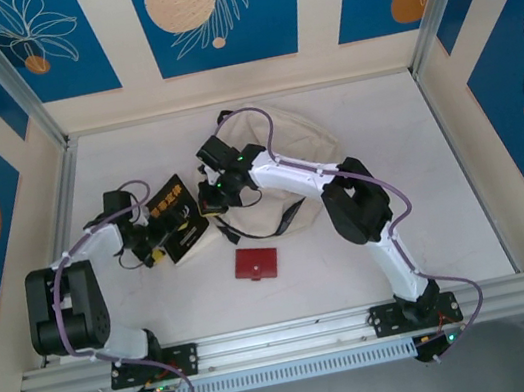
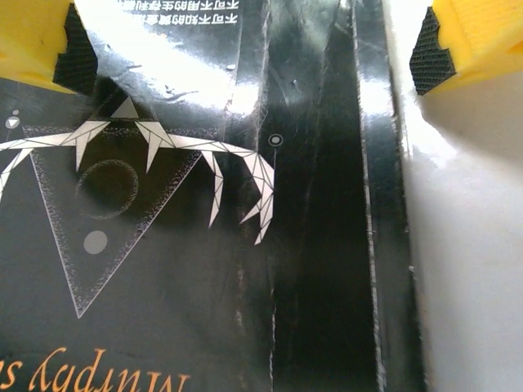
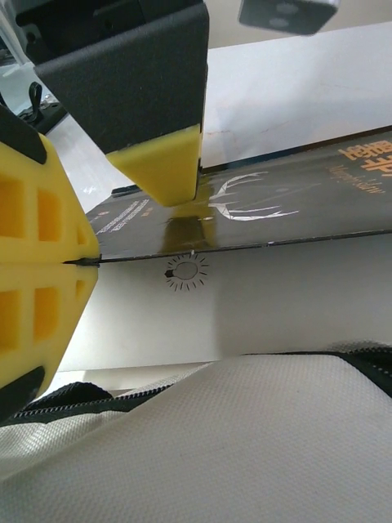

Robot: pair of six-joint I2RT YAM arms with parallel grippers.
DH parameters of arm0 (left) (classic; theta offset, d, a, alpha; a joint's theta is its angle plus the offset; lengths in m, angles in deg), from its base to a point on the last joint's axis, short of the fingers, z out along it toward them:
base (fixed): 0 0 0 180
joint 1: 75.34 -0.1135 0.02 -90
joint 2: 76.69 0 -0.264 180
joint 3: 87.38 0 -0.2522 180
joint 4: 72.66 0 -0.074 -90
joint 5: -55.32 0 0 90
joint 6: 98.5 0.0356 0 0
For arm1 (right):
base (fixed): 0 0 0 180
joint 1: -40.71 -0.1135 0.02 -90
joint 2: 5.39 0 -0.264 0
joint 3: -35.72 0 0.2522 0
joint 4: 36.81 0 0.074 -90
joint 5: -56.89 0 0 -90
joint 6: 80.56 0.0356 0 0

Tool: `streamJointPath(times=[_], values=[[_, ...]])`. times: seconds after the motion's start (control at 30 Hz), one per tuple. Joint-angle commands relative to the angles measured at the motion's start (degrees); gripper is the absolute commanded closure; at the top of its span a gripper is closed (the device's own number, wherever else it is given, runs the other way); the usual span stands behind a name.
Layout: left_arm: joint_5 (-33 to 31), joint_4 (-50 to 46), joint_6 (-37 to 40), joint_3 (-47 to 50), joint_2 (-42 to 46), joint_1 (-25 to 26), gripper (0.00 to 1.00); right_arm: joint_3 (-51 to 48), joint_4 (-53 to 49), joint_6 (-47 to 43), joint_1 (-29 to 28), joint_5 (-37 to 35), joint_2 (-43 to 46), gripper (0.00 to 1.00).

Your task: Pack the student bag

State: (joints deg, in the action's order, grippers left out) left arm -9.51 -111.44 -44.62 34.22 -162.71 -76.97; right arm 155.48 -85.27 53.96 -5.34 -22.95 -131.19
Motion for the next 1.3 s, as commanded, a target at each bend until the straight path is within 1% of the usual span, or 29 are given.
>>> streamJointPath(times=[0.0, 0.17, 0.3, 0.4, 0.5, 0.6, 0.67, 0.77, 0.83, 1.0, 1.17, 1.23, 1.27], values=[[6.2, 4.7, -1.9, 1.6, -0.9, -0.8, 0.0, -0.8, 0.8, -0.4, 1.4, 1.7, 3.2, 1.0], [11.1, 9.3, -3.7, 2.9, -0.6, -1.5, 0.0, -1.0, 1.1, -0.2, 2.1, 2.4, 3.6, 1.0], [14.7, 13.0, -5.1, 3.7, 0.1, -2.2, 0.03, -1.4, 1.4, 0.1, 2.4, 2.7, 3.6, 1.0], [15.8, 15.5, -5.7, 4.6, 2.0, -2.7, 0.08, -1.7, 1.5, 0.4, 2.8, 2.8, 3.6, 1.0], [14.5, 15.9, -5.8, 5.3, 4.9, -3.0, 0.16, -2.0, 1.4, 0.7, 3.2, 3.3, 3.5, 0.99], [13.3, 15.7, -5.7, 5.7, 7.3, -3.4, 0.32, -2.0, 0.9, 0.2, 3.5, 3.5, 3.7, 0.71], [11.9, 14.7, -5.2, 5.4, 8.2, -3.5, 0.45, -2.5, 0.7, -0.1, 3.4, 2.3, 4.5, 0.54], [9.7, 12.7, -4.3, 4.7, 8.7, -3.5, 0.65, -3.5, 0.6, -0.5, 3.5, 0.2, 5.8, 0.42], [8.1, 11.2, -3.6, 4.2, 8.9, -3.6, 0.74, -3.9, 0.3, -0.7, 3.7, -1.2, 6.6, 0.38], [4.2, 6.8, -1.5, 1.8, 10.1, -3.6, 0.91, -6.0, 0.4, -0.4, 4.5, -2.9, 8.6, 0.35], [-6.0, -3.8, 1.3, -3.3, 15.1, -3.7, 0.96, -8.9, 1.2, -0.2, 5.3, -4.3, 11.1, 0.34], [-8.6, -7.0, 2.2, -5.7, 18.0, -3.7, 0.98, -9.8, 1.4, -0.1, 5.8, -4.4, 11.8, 0.34], [-8.3, -7.5, 2.8, -6.7, 19.6, -3.7, 0.98, -10.4, 1.7, 0.0, 6.2, -4.2, 12.3, 0.34]])
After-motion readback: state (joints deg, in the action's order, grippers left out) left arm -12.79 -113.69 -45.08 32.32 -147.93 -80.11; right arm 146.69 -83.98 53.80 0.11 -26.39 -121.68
